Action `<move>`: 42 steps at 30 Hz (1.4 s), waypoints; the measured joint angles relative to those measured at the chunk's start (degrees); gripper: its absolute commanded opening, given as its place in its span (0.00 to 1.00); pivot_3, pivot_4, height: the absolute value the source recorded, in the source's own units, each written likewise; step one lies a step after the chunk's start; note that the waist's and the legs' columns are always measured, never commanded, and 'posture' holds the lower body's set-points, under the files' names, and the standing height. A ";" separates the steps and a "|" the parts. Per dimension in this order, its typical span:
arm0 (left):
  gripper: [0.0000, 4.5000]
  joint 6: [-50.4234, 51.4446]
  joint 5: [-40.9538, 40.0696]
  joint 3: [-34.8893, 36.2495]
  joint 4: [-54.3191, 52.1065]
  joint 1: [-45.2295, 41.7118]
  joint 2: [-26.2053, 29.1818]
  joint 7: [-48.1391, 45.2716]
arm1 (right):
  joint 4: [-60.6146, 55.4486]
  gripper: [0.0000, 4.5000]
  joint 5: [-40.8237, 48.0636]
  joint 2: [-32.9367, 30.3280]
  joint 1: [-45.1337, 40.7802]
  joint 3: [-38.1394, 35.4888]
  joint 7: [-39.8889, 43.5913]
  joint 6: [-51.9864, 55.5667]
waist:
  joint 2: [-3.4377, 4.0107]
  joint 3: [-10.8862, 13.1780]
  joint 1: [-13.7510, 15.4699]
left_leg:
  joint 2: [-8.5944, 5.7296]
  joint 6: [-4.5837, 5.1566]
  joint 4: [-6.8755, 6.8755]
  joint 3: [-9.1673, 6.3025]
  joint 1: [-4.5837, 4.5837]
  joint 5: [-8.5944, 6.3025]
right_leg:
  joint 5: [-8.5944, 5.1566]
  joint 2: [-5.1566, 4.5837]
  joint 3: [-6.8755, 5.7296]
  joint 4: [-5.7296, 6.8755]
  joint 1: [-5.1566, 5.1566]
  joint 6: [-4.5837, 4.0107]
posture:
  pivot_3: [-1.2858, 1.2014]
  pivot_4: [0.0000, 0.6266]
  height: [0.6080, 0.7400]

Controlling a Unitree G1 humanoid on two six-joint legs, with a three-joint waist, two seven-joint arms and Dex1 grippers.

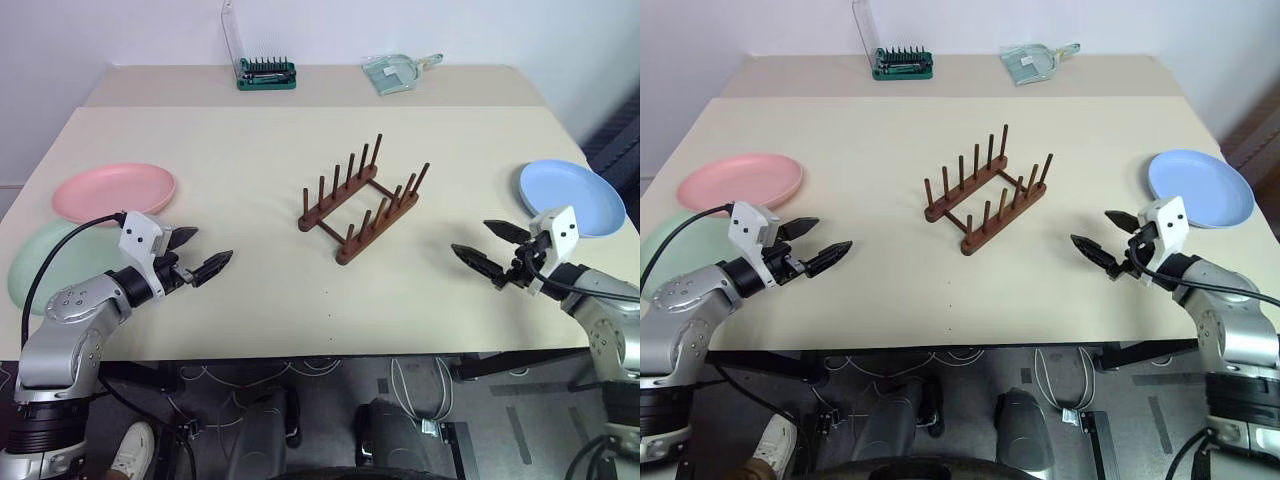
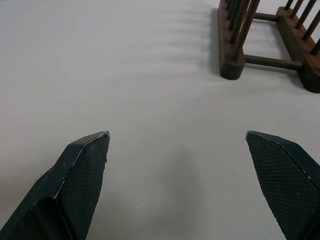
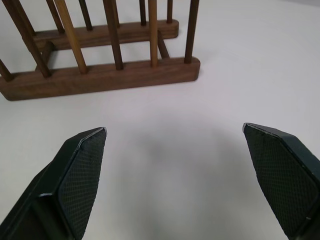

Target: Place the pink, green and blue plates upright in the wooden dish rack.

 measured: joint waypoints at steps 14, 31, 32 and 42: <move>1.00 -0.63 0.23 -1.06 1.25 -0.13 -0.97 0.52 | -0.70 0.99 -0.09 -0.44 -2.78 0.14 0.02 0.39 | 0.00 0.00 0.08 | 0.00 0.01 0.00 0.00 -0.01 0.00 | 0.00 -0.01 0.00 -0.02 -0.01 0.00 | 0.52 0.24 0.97; 1.00 1.57 -1.18 -5.39 -1.99 -0.72 -0.19 -3.80 | -1.50 0.99 -0.12 1.11 -3.21 1.58 -1.13 0.89 | 0.00 0.00 0.11 | -0.01 0.00 -0.01 0.00 -0.01 -0.01 | 0.00 -0.01 0.00 -0.03 0.00 0.00 | 0.52 0.24 0.97; 1.00 1.61 -0.77 -6.54 -2.17 -0.80 -0.35 -3.74 | -1.60 0.99 -0.12 1.29 -3.14 1.87 -1.17 0.93 | 0.00 0.00 0.17 | -0.01 0.00 -0.01 0.00 -0.01 -0.01 | 0.00 -0.01 0.00 -0.03 0.00 0.00 | 0.52 0.24 0.97; 1.00 2.23 4.91 -18.89 -3.59 -4.85 -5.68 -1.46 | -11.64 0.99 1.25 1.72 0.27 3.08 -3.03 3.94 | 0.00 0.00 0.16 | -0.02 0.01 -0.02 0.00 -0.02 -0.01 | 0.00 -0.02 0.00 -0.05 0.02 0.00 | 0.52 0.24 0.97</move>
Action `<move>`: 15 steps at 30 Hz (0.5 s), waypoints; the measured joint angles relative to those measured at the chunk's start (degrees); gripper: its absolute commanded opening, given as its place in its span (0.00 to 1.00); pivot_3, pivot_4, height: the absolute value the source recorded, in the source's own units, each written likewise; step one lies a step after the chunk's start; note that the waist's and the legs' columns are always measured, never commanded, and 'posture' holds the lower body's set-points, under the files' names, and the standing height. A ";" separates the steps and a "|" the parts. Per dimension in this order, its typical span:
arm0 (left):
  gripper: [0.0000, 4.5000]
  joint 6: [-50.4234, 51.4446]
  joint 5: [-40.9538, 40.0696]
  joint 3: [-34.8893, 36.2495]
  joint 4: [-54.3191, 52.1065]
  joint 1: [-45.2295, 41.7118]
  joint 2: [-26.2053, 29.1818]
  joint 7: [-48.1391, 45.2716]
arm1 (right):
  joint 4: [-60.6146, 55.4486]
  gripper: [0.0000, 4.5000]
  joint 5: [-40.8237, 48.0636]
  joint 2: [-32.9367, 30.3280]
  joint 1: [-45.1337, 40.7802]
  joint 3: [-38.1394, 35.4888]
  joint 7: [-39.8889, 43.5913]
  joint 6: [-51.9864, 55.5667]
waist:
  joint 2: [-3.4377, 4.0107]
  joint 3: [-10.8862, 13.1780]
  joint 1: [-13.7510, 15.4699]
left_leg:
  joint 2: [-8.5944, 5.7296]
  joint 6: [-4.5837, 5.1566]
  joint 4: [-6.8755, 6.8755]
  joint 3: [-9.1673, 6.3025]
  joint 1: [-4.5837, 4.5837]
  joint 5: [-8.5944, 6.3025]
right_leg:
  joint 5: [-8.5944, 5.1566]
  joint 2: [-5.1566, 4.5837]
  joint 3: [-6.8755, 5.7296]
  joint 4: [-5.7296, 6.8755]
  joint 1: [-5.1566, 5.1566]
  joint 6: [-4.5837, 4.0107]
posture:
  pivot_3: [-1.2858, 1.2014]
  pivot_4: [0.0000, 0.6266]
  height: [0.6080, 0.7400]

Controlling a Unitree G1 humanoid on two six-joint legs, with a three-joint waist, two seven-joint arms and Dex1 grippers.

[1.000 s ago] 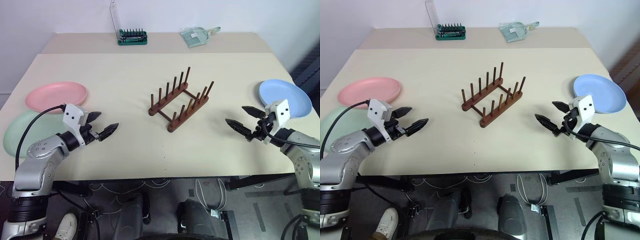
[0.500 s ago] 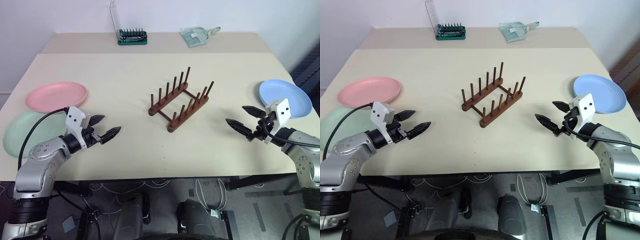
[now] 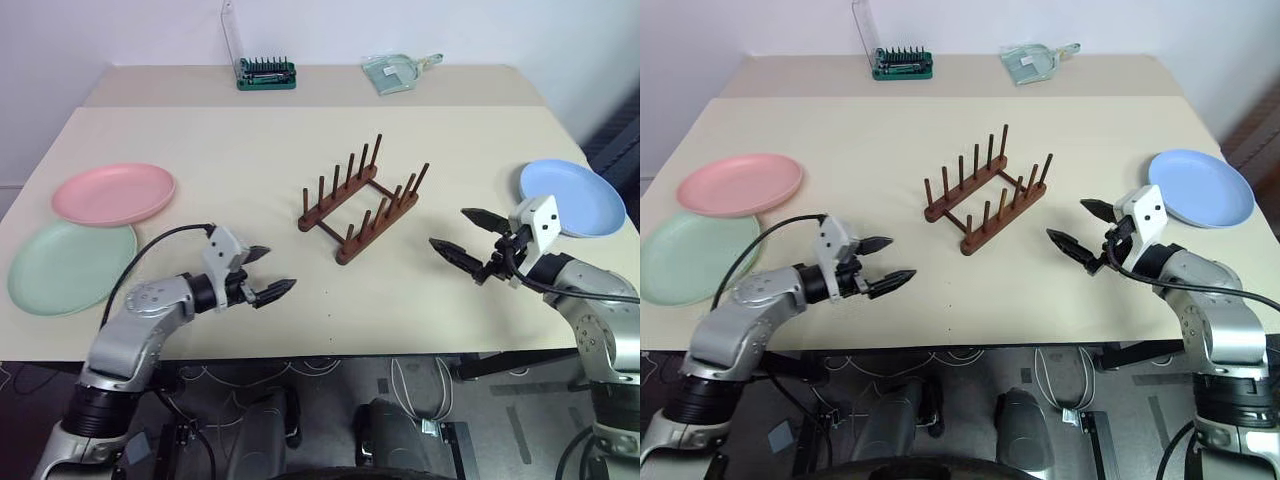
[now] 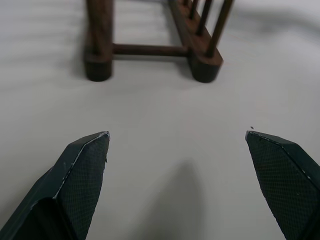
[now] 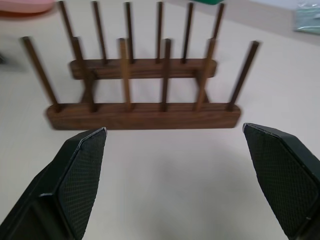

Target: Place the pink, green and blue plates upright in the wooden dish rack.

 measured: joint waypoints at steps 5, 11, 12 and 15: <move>1.00 0.44 4.36 -5.96 3.42 -4.11 -6.78 4.22 | -2.85 0.99 0.42 1.75 1.19 0.58 -1.86 1.14 | 0.00 -0.01 0.17 | -0.01 0.03 0.04 -0.01 -0.01 -0.01 | 0.00 0.00 -0.01 0.00 0.03 0.01 | 0.52 0.24 0.97; 1.00 1.82 10.12 -11.18 7.00 -8.16 -13.66 9.51 | -3.42 0.99 0.57 1.90 1.51 0.80 -2.49 2.35 | 0.09 -0.07 0.25 | -0.02 0.07 0.11 -0.03 0.04 -0.02 | 0.00 0.00 -0.02 0.01 0.13 0.01 | 0.52 0.24 0.97; 1.00 1.97 10.99 -11.89 7.39 -8.71 -14.26 10.11 | -3.42 0.99 0.58 1.89 1.41 0.85 -2.52 2.50 | 0.09 -0.08 0.25 | -0.02 0.09 0.13 -0.03 0.04 -0.04 | 0.00 0.00 -0.02 0.00 0.13 0.01 | 0.52 0.24 0.97; 1.00 1.53 13.36 -12.78 9.11 -9.78 -16.31 12.38 | -3.38 0.99 0.57 1.89 0.71 0.92 -2.52 2.61 | 0.13 -0.10 0.25 | -0.01 0.09 0.13 -0.05 0.04 -0.04 | 0.00 0.00 -0.02 0.00 0.15 0.01 | 0.52 0.24 0.97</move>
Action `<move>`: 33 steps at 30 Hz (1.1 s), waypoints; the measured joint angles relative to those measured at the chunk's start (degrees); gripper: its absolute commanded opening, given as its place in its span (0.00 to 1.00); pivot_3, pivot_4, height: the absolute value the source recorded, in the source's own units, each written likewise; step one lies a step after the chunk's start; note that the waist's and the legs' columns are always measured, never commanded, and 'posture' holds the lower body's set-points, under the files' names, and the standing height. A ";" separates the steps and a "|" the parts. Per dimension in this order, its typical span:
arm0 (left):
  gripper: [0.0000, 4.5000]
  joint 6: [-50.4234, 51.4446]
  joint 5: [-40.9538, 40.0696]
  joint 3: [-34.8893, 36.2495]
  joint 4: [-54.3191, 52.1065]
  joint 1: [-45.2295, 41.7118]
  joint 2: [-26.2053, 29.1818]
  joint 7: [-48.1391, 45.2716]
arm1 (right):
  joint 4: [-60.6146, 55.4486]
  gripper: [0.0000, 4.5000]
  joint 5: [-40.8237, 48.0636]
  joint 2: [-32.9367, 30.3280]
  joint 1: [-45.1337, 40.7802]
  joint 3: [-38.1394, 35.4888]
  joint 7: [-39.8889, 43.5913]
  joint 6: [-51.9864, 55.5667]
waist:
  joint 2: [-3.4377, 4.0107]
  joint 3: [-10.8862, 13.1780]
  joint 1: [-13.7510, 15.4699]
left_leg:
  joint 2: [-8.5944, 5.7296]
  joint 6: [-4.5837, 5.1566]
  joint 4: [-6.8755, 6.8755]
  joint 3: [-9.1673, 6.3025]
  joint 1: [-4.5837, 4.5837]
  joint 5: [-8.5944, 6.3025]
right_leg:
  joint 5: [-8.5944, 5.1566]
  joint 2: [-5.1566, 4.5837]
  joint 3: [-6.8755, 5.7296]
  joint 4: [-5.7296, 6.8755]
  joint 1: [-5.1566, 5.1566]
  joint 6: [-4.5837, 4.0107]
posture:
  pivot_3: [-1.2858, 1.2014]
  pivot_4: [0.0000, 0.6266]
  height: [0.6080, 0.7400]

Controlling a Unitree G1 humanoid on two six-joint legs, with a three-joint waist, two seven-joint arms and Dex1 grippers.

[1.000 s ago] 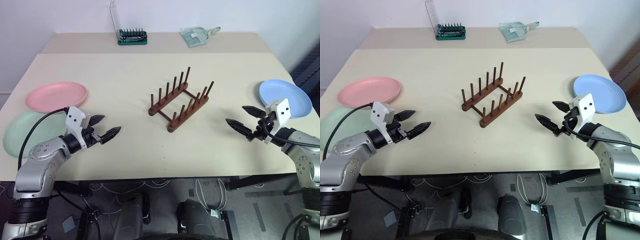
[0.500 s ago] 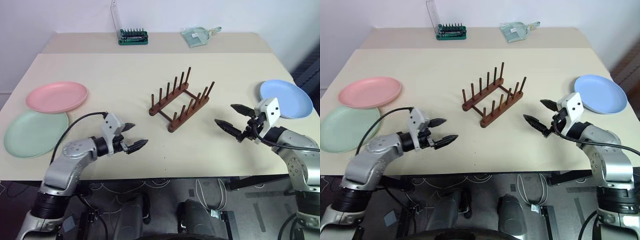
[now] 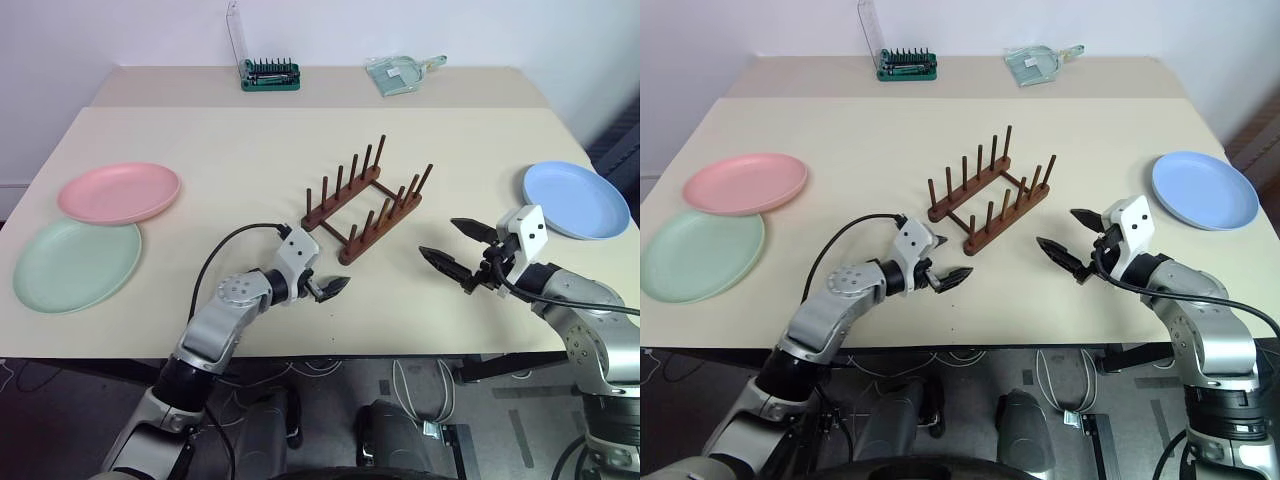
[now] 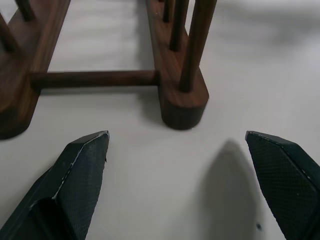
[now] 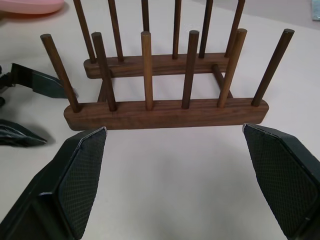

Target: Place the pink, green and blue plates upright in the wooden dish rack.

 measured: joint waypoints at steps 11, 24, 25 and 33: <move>0.60 -1.58 3.07 0.26 3.92 -1.89 -3.20 1.97 | 0.07 1.00 -0.14 0.00 -1.19 0.60 0.00 -0.06 | 0.10 -0.10 -0.04 | 0.00 0.02 0.03 -0.02 0.02 -0.01 | 0.00 -0.01 -0.02 -0.02 0.05 0.00 | 0.52 0.24 0.97; 0.15 -10.92 2.89 0.78 12.30 -5.97 -0.31 -7.54 | -1.58 1.00 -0.17 -1.67 6.41 -3.12 -0.39 -0.17 | 0.13 -0.12 0.88 | -0.01 0.06 0.04 -0.02 0.00 -0.05 | 0.00 -0.02 -0.06 -0.08 0.05 0.00 | 0.52 0.24 0.97; 0.15 -12.96 2.62 0.75 13.53 -6.52 0.71 -10.74 | -2.10 1.00 -0.20 -2.19 7.72 -3.50 -0.26 -0.14 | 0.14 -0.12 1.01 | -0.01 0.06 0.03 -0.01 -0.02 -0.05 | 0.00 -0.02 -0.06 -0.12 0.03 0.00 | 0.52 0.24 0.97; 0.15 -26.23 0.26 -1.33 30.48 -17.56 5.25 -35.41 | -6.14 1.00 -0.11 -1.76 13.86 -5.55 -1.55 -0.30 | 0.13 -0.11 1.16 | -0.01 0.07 0.02 0.00 -0.09 -0.06 | 0.00 -0.02 -0.09 -0.16 -0.07 0.00 | 0.52 0.24 0.97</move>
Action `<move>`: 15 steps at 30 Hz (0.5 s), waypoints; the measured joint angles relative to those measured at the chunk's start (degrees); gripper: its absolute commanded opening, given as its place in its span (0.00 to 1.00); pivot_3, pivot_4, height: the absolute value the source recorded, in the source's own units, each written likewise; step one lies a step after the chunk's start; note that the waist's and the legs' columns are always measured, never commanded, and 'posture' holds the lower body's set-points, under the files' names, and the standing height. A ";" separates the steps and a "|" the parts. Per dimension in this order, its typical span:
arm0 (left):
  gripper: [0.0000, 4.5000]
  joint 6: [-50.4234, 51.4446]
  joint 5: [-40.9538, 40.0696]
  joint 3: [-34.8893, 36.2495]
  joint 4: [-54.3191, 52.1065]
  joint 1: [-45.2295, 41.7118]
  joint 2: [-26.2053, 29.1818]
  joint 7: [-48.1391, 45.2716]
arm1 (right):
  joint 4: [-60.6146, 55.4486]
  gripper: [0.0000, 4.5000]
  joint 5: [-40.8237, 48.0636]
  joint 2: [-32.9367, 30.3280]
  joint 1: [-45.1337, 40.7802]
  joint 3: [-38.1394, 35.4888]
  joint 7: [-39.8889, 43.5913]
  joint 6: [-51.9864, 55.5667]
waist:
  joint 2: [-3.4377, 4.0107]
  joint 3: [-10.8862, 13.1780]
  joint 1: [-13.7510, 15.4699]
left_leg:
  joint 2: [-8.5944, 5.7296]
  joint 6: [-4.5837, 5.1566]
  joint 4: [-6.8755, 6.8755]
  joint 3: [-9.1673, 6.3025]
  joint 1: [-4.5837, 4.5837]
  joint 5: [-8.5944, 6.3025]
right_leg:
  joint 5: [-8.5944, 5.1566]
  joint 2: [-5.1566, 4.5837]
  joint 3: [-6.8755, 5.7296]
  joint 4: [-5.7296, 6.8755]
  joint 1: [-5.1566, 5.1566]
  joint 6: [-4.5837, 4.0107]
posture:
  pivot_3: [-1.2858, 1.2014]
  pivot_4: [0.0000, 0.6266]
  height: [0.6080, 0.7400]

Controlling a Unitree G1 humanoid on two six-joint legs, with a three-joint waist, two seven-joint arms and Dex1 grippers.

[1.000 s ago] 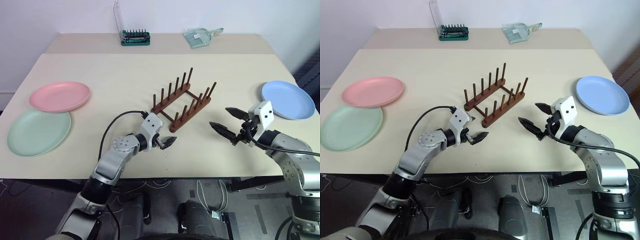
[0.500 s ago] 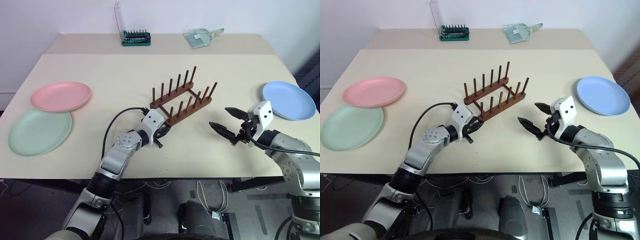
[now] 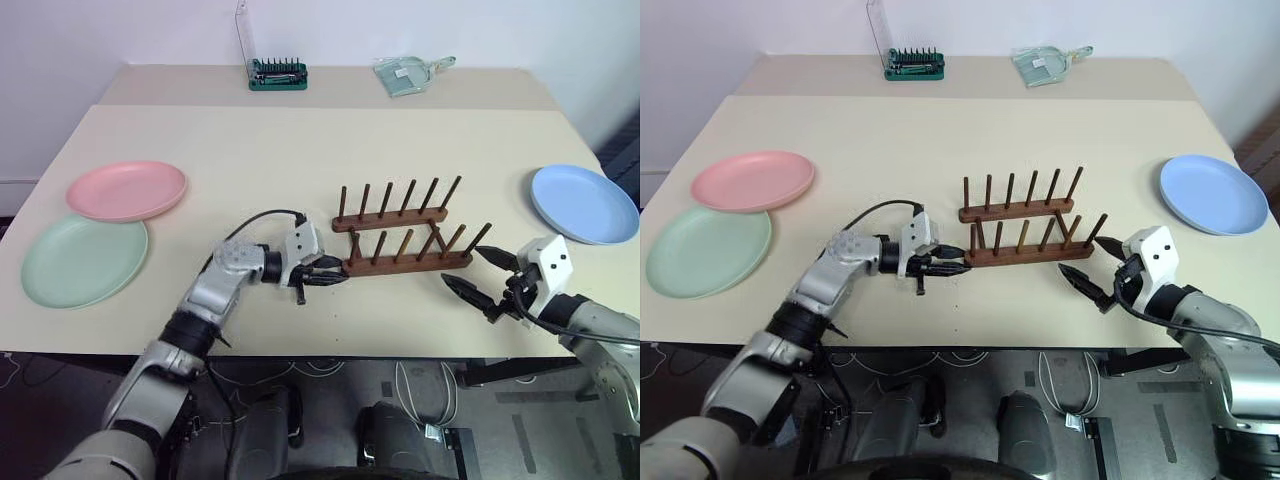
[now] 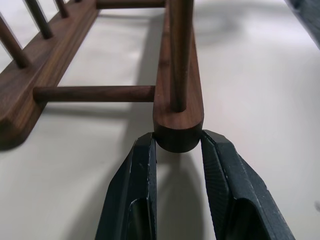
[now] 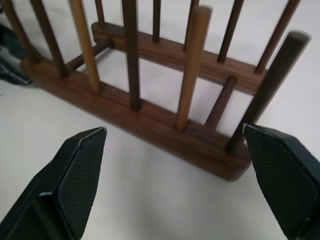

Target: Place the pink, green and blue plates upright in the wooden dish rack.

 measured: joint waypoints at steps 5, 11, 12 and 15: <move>0.38 -5.55 0.67 0.33 10.70 -4.71 -2.25 -3.06 | -2.49 1.00 -0.08 1.30 3.39 -0.88 -2.06 -0.28 | -0.01 0.01 -0.08 | -0.01 0.06 0.02 0.00 -0.05 -0.03 | 0.00 0.00 0.00 -0.02 0.01 0.01 | 0.52 0.24 0.97; 0.98 -7.93 1.45 1.08 13.08 -4.93 -1.67 -3.85 | -3.96 1.00 -0.07 1.32 6.87 -2.79 -2.67 -0.33 | -0.01 0.01 -0.20 | 0.01 0.17 0.03 0.00 -0.04 -0.10 | 0.00 0.01 0.01 0.00 0.01 0.01 | 0.52 0.24 0.97; 0.98 -7.87 1.50 1.66 12.66 -4.47 -1.11 -3.49 | -3.99 1.00 -0.08 1.27 7.27 -3.00 -2.55 -0.33 | -0.01 0.01 -0.32 | 0.01 0.23 0.02 0.00 -0.03 -0.13 | 0.00 0.01 0.01 0.01 0.01 0.01 | 0.52 0.24 0.97; 1.00 -6.14 1.22 3.48 9.23 -1.87 1.29 -2.41 | -3.96 0.87 -0.08 0.37 7.71 -3.62 -2.01 -0.19 | -0.01 0.01 -0.74 | 0.02 0.23 0.02 -0.01 -0.01 -0.13 | 0.00 0.01 0.02 0.05 0.01 0.01 | 0.52 0.24 0.97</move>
